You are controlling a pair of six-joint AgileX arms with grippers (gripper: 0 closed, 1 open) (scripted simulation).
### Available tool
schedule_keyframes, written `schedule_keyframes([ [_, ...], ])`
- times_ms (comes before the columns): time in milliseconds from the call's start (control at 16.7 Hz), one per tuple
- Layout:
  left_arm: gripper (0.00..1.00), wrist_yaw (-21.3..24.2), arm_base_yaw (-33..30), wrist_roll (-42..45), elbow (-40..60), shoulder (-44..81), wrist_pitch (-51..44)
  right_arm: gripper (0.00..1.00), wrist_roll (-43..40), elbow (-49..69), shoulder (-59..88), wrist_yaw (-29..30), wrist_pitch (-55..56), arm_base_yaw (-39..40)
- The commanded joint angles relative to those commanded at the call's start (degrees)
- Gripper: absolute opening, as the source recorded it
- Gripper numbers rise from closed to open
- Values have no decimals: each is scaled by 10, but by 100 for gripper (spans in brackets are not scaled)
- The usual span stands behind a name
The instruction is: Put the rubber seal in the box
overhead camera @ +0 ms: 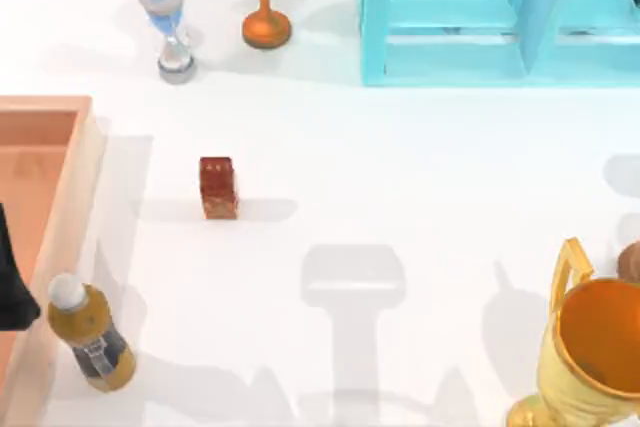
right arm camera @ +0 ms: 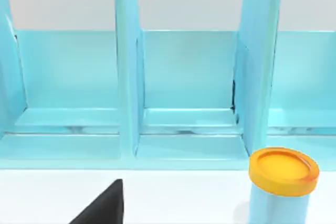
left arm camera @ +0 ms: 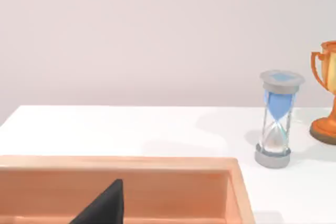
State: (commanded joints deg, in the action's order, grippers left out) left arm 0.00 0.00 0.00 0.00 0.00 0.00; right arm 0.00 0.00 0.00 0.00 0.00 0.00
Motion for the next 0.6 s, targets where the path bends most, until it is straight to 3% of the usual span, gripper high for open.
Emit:
schedule_keyframes([
  [300, 100, 3, -12, -3, 28, 31, -26, 100, 0, 0, 0, 0, 0, 0],
  [600, 100, -3, -43, -32, 182, 198, -138, 100, 0, 0, 0, 0, 0, 0],
])
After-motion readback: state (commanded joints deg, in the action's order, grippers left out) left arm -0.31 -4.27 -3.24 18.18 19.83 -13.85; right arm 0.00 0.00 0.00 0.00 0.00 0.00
